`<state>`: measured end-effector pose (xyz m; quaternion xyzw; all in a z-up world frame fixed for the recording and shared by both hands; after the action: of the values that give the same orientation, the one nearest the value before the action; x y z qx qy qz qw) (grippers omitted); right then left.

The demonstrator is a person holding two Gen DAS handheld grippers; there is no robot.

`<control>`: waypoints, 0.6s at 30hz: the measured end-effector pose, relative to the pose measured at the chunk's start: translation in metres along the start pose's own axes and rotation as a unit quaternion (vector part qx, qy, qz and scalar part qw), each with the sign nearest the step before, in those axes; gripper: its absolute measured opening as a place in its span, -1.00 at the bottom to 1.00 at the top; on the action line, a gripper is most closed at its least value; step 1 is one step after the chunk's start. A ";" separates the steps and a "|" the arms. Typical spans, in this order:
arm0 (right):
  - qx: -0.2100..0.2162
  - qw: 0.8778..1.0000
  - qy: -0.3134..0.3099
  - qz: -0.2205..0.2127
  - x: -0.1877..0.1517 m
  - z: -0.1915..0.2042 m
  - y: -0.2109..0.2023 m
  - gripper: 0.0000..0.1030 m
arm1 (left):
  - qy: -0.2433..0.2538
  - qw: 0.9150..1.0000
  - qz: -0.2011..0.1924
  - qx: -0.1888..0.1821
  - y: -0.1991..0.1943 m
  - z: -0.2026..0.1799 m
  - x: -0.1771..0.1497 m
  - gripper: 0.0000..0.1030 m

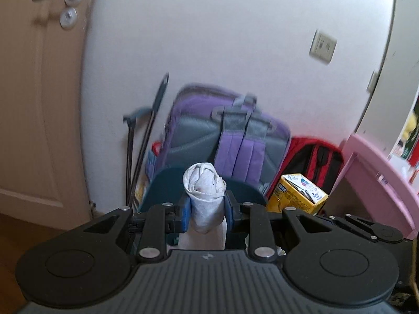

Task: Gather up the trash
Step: 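Lift the white tissue and yellow carton up over the teal wastebasket, then open both tools to drop the tissue and carton into the wastebasket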

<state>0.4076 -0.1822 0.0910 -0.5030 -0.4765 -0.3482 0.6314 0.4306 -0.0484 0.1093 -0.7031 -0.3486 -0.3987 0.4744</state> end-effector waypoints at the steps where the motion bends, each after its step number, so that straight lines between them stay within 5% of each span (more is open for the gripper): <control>1: 0.002 1.000 0.003 0.010 -0.006 -0.002 0.007 -0.03 | 0.000 1.000 0.009 -0.001 0.009 0.000 -0.006 -0.51; 18: 0.013 0.995 -0.046 0.089 -0.060 0.000 0.059 0.02 | 0.027 0.993 0.111 0.015 0.099 0.003 -0.069 -0.51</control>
<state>0.4437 -0.1699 0.0163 -0.5509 -0.4624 -0.2613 0.6438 0.4872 -0.0831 0.0087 -0.7192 -0.2619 -0.3571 0.5353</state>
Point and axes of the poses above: each gripper's, at about its wrist camera, not at the fingertips, and y roughly the way its jaws point, z to its left, x to its top, the point moved 9 cm from there along y, roughly the way its jaws point, and after that the axes turned 8 degrees about -z, right-handed, at the moved point
